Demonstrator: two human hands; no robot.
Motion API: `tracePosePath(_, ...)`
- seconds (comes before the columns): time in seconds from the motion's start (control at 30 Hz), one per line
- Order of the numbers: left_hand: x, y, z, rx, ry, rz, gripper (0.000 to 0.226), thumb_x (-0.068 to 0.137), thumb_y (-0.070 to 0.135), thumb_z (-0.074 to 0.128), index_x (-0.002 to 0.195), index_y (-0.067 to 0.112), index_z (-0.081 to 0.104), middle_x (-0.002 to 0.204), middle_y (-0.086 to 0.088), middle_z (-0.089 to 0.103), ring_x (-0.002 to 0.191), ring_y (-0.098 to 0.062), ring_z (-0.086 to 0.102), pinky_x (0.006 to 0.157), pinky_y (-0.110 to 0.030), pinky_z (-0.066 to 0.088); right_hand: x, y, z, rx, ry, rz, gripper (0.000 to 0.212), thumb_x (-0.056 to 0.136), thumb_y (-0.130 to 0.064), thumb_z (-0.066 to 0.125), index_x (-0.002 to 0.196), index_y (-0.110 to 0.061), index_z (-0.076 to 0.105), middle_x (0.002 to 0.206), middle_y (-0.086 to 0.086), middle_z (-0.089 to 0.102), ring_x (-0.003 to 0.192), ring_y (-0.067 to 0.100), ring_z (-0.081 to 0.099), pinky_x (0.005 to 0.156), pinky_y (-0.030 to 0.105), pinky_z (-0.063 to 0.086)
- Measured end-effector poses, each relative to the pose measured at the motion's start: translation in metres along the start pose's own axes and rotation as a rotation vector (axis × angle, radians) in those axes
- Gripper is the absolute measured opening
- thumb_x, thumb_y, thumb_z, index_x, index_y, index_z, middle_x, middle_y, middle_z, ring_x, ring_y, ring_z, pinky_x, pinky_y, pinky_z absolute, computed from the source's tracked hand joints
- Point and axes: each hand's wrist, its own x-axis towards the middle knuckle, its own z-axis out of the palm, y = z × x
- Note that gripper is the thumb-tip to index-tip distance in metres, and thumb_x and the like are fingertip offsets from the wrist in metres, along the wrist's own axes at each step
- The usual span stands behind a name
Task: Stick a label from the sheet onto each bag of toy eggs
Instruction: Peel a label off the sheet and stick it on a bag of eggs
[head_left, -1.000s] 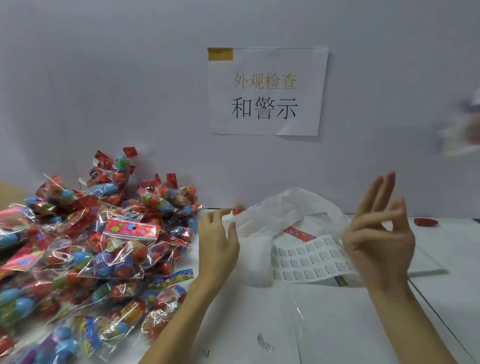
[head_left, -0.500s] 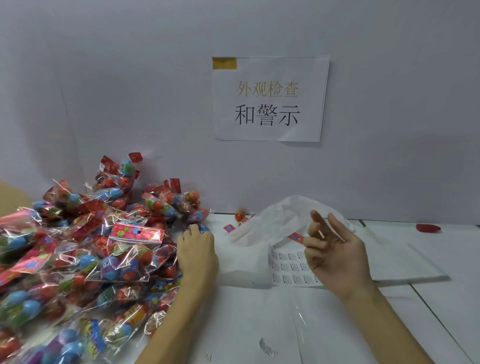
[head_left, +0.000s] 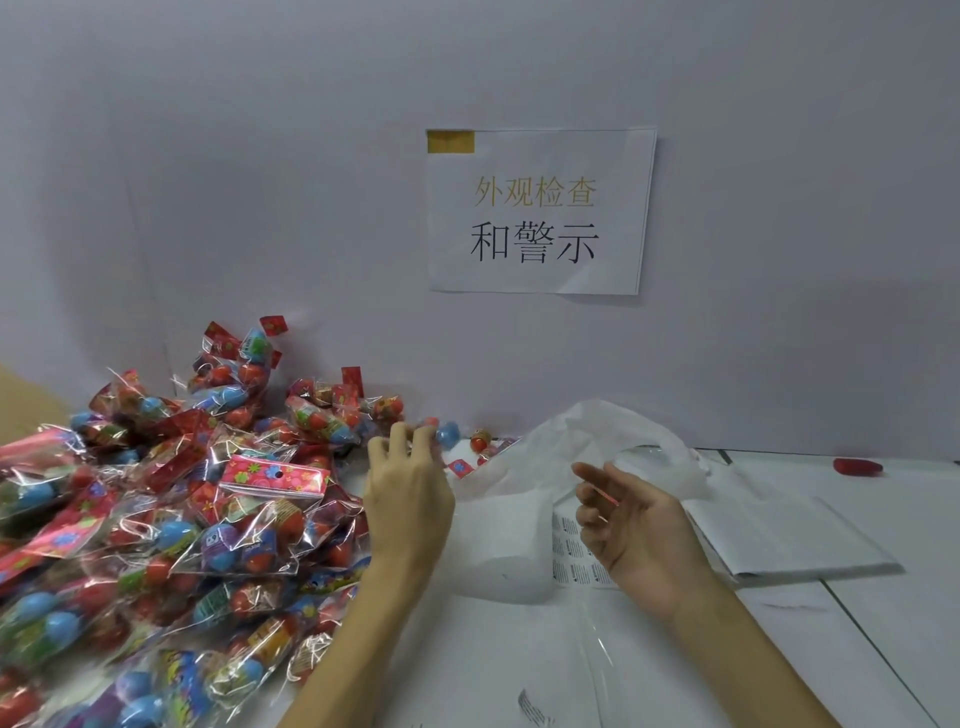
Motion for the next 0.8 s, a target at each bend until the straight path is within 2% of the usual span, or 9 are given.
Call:
tracePosePath(0.07,0.000,0.008,0.001,-0.093,0.115,0.121,0.031,0.092,-0.006,0.069,0.122,-0.004,0.070,0.111,-0.017,0.069,0.094,-0.034,0.058,0.076,-0.044,0.061,0.001,0.002,-0.001,-0.038,-0.020,0.033,0.045,0.084,-0.027,0.071,0.120,-0.001,0.076,0.096,0.011,0.074,0.071,0.020,0.070,0.051,0.022,0.055)
tracePosePath(0.13,-0.001,0.013,0.004,-0.185,0.167,0.243,0.035,0.091,-0.008,0.067,0.126,-0.004,0.068,0.117,-0.017,0.066,0.105,-0.033,0.056,0.090,-0.040,0.057,0.003,0.005,0.000,-0.065,-0.060,0.047,0.047,0.096,-0.034,0.064,0.131,-0.003,0.070,0.121,0.016,0.074,0.097,0.027,0.076,0.066,0.029,0.063)
tracePosePath(0.2,-0.005,0.017,0.007,-0.264,0.145,0.370,0.039,0.089,-0.012,0.067,0.127,-0.003,0.068,0.123,-0.017,0.064,0.114,-0.030,0.052,0.102,-0.033,0.049,0.003,0.005,0.002,-0.071,-0.105,0.033,0.054,0.103,-0.049,0.054,0.138,-0.008,0.064,0.135,0.020,0.068,0.121,0.035,0.069,0.088,0.040,0.061)
tracePosePath(0.27,-0.010,0.020,0.010,-0.329,0.042,0.503,0.041,0.088,-0.014,0.067,0.127,0.001,0.069,0.128,-0.014,0.062,0.120,-0.030,0.051,0.108,-0.031,0.045,0.001,0.005,0.005,-0.063,-0.138,-0.010,0.062,0.101,-0.059,0.050,0.142,-0.013,0.060,0.139,0.018,0.066,0.128,0.037,0.064,0.100,0.046,0.053)
tracePosePath(0.43,-0.016,0.021,0.013,-0.443,-0.211,0.648,0.032,0.096,0.002,0.069,0.123,0.018,0.072,0.134,0.000,0.059,0.128,-0.019,0.049,0.103,-0.028,0.052,0.000,0.004,0.006,-0.290,-0.004,-0.236,0.047,0.099,-0.041,0.061,0.135,-0.013,0.066,0.131,0.016,0.071,0.116,0.036,0.072,0.086,0.033,0.062)
tracePosePath(0.53,-0.018,0.027,0.008,-0.669,-0.264,0.473,0.030,0.100,0.018,0.060,0.128,0.027,0.068,0.139,0.008,0.050,0.131,-0.016,0.052,0.103,-0.026,0.051,0.000,0.007,0.004,-0.327,0.036,-0.259,0.037,0.099,-0.030,0.066,0.131,-0.011,0.068,0.126,0.017,0.073,0.109,0.032,0.074,0.082,0.034,0.062)
tracePosePath(0.63,-0.015,0.034,0.005,-0.756,-0.220,0.131,0.036,0.105,0.033,0.061,0.140,0.030,0.057,0.139,0.010,0.044,0.132,-0.009,0.050,0.104,-0.015,0.046,0.001,0.008,0.006,-0.351,0.054,-0.278,0.037,0.092,-0.028,0.072,0.127,-0.015,0.070,0.120,0.018,0.075,0.107,0.034,0.075,0.082,0.037,0.063)
tracePosePath(0.73,-0.009,0.039,-0.002,-0.917,-0.446,-0.347,0.055,0.091,0.049,0.067,0.139,0.025,0.057,0.127,0.006,0.063,0.111,-0.004,0.066,0.083,-0.014,0.055,0.001,0.009,0.008,-0.381,0.023,-0.262,0.038,0.089,-0.030,0.074,0.125,-0.019,0.071,0.118,0.016,0.076,0.107,0.035,0.075,0.081,0.038,0.063)
tracePosePath(0.8,-0.008,0.037,-0.001,-1.072,-0.546,-0.543,0.046,0.084,0.048,0.071,0.122,0.024,0.070,0.107,0.003,0.078,0.099,-0.010,0.074,0.077,-0.022,0.061,-0.001,0.009,0.009,-0.413,0.016,-0.251,0.034,0.091,-0.035,0.072,0.122,-0.021,0.071,0.118,0.014,0.076,0.106,0.034,0.075,0.080,0.039,0.063)
